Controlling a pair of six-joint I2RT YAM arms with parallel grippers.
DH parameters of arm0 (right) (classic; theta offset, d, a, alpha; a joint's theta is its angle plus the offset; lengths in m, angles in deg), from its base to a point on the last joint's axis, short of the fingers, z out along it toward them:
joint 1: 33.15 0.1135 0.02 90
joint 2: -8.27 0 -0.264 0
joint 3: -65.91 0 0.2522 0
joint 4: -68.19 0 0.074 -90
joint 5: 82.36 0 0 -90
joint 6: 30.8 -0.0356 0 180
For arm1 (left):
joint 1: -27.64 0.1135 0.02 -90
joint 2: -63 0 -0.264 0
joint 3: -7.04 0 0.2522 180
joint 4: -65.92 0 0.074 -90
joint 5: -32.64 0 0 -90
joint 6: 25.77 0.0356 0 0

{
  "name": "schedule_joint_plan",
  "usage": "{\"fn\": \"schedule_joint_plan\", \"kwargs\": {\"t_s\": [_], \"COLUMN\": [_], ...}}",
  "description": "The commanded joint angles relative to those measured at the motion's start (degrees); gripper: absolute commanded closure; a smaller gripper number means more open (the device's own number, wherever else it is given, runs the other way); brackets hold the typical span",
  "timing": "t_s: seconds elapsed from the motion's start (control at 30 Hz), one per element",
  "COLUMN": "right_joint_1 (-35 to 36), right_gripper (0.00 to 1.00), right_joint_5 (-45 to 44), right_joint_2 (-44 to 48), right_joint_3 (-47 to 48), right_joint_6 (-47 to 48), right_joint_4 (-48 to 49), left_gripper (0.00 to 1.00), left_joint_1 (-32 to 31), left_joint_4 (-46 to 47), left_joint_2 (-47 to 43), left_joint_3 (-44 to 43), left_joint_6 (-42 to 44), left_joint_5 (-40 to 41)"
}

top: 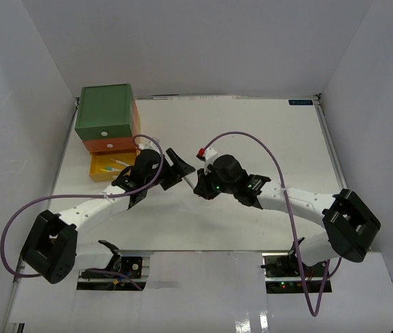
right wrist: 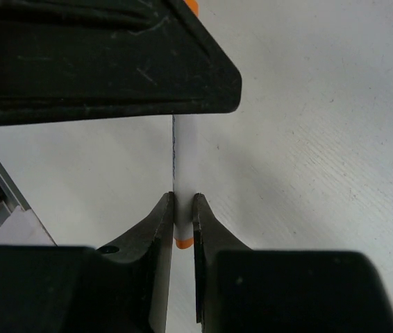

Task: Sort the stationery into containers
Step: Place the pen in the drawer.

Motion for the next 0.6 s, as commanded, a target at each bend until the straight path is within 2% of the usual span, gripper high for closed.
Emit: {"fn": "schedule_joint_plan", "kwargs": {"t_s": [0.0,0.1,0.13,0.23,0.27,0.37,0.43,0.53,0.57], "right_joint_1": [0.3,0.3,0.3,0.3,0.3,0.3,0.3,0.3,0.3], "right_gripper": [0.85,0.85,0.84,0.84,0.83,0.82,0.80,0.67,0.59], "right_joint_5": [0.9,0.8,0.6,0.6,0.6,0.6,0.3,-0.6,-0.8], "right_joint_2": [2.5,2.9,2.9,2.8,2.7,2.6,2.7,3.0,3.2], "right_joint_3": [-1.1,-1.8,-2.2,-2.4,-2.5,-2.7,-2.7,-3.0,-3.0], "right_joint_6": [-1.3,-1.5,-1.7,-1.9,-1.9,-2.1,-2.2,-2.0,-1.9], "right_joint_4": [4.6,5.5,5.7,6.3,6.5,6.6,6.7,6.6,6.5], "left_gripper": [0.17,0.30,0.39,0.54,0.63,0.79,0.84,0.87,0.87], "left_joint_1": [-1.4,-2.1,-2.4,-2.6,-2.7,-2.7,-2.7,-2.7,-2.7], "left_joint_4": [2.5,3.1,3.3,3.5,3.5,3.6,3.7,3.9,3.7], "left_joint_2": [1.1,2.0,2.2,2.3,2.2,2.0,1.7,1.4,1.2], "left_joint_3": [-2.4,-2.2,-2.2,-2.0,-1.9,-1.6,-1.4,-1.1,-1.0], "left_joint_6": [-1.5,-2.0,-2.1,-2.2,-2.2,-2.3,-2.3,-2.3,-2.2], "left_joint_5": [2.2,2.2,2.1,2.3,2.2,2.2,2.4,2.8,3.4]}}
